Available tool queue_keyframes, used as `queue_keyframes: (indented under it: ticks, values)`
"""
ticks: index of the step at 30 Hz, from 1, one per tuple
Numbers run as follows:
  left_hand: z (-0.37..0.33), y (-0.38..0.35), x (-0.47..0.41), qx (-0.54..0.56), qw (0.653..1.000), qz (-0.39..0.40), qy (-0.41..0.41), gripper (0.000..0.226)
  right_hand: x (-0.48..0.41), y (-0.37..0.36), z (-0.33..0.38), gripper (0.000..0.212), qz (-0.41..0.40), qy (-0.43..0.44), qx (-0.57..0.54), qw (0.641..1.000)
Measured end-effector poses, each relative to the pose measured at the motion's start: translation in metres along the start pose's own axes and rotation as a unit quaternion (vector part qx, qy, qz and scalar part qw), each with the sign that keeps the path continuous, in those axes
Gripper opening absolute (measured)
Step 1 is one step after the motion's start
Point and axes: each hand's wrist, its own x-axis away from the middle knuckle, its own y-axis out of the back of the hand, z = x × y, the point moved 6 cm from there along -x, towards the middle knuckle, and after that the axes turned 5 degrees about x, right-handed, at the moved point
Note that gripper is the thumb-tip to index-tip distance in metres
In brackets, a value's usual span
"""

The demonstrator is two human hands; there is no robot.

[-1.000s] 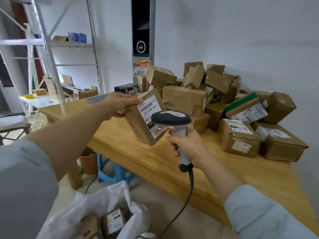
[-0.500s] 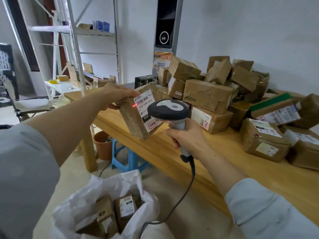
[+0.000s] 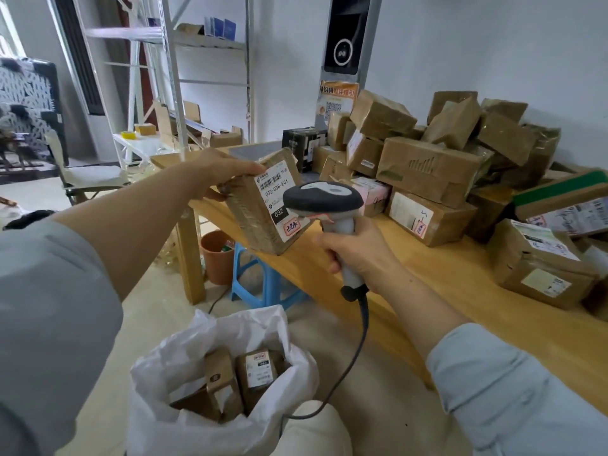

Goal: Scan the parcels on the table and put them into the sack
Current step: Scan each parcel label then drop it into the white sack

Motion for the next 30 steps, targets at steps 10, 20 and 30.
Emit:
queue_keyframes:
  ticks: [10,20,30]
  values:
    - [0.163,0.016,0.031,0.193,0.954,0.023,0.228,0.028,0.002,-0.070,-0.072,0.007,0.071,-0.115,-0.006,0.991]
    - [0.301,-0.045,0.037,0.003,0.939,0.004,0.345,0.061,-0.025,-0.125,-0.146,0.009,0.112,-0.241,0.004,0.964]
    - [0.357,-0.134,-0.010,-0.298,0.948,0.054,0.098,0.111,-0.049,-0.157,-0.249,0.013,0.076,-0.382,-0.005,0.921]
